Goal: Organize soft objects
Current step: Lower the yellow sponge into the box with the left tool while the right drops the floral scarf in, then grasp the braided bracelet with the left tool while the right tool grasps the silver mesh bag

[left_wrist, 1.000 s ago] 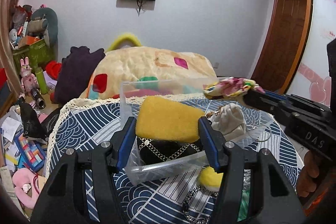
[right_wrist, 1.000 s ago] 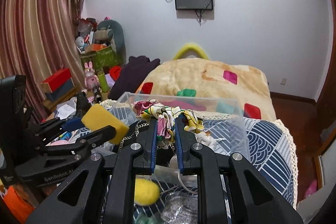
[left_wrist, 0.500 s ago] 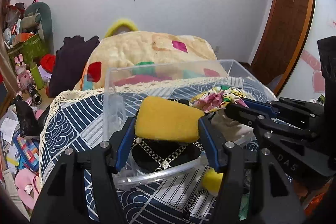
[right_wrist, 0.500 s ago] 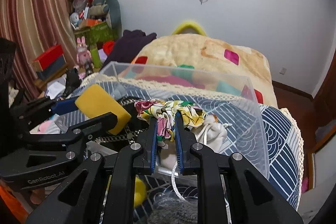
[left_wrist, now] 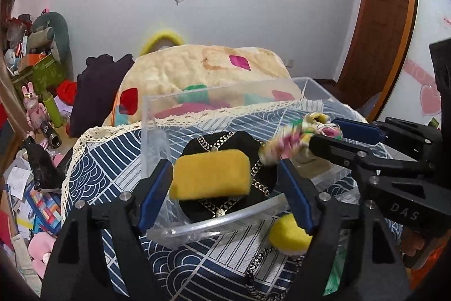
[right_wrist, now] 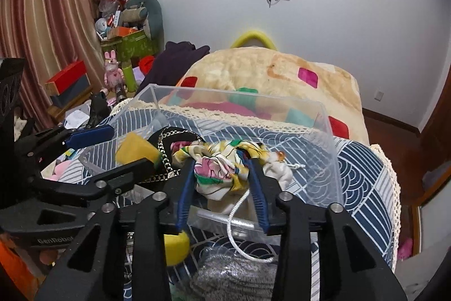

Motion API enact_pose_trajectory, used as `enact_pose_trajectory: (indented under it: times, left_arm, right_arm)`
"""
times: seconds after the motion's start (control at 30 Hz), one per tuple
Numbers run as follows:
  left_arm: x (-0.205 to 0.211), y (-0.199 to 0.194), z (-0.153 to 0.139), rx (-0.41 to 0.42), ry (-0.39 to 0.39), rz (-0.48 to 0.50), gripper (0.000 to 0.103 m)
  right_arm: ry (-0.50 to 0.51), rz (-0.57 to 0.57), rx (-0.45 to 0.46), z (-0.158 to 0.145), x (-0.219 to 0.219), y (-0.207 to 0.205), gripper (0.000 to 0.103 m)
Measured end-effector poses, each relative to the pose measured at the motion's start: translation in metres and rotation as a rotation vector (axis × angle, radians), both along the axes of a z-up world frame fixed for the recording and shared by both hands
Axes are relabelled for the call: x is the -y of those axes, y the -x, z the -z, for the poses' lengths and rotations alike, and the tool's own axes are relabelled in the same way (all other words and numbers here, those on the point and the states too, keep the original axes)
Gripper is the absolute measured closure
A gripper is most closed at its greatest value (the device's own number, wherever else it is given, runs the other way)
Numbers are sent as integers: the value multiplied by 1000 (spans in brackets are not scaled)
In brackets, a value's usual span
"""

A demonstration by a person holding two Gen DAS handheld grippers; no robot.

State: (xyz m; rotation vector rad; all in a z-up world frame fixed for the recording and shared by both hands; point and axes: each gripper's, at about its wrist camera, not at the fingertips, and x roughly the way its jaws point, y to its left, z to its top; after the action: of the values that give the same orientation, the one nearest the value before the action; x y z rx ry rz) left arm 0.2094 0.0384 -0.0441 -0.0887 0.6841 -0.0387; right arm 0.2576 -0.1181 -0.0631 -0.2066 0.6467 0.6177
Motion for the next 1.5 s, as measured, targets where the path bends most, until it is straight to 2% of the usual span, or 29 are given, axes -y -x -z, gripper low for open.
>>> enact_pose_trajectory:
  times: [0.1, 0.23, 0.43, 0.6, 0.7, 0.8, 1.1, 1.27, 1.4, 1.47, 1.5]
  left_arm:
    - [-4, 4, -6, 11, 18, -4, 22]
    - [-9, 15, -20, 49, 41, -14, 13]
    - [-10, 38, -39, 119, 13, -33, 7]
    - [-6, 55, -41, 135, 7, -28, 6]
    - [-1, 62, -33, 119, 10, -10, 6]
    - [4, 68, -19, 89, 20, 4, 6]
    - [19, 73, 31, -46, 48, 40, 6]
    - [24, 73, 51, -90, 81, 43, 6]
    - [30, 71, 62, -93, 85, 37, 6]
    - [32, 68, 66, -96, 85, 46, 11]
    - [33, 67, 67, -93, 81, 45, 19]
  right_arm:
    - [-8, 4, 15, -6, 5, 3, 64]
    - [-41, 7, 39, -16, 14, 10, 52]
    - [-60, 18, 103, -27, 26, 26, 50]
    - [-57, 26, 126, -22, 36, 41, 48]
    - [-40, 33, 125, -14, 41, 47, 45]
    - [-34, 43, 110, -4, 48, 52, 33]
    - [-22, 78, 13, 32, 64, 55, 33]
    - [-27, 90, -51, 49, 67, 50, 33]
    - [-14, 96, -89, 61, 67, 42, 33]
    - [-17, 99, -105, 65, 66, 41, 33]
    - [-22, 99, -112, 67, 67, 41, 33]
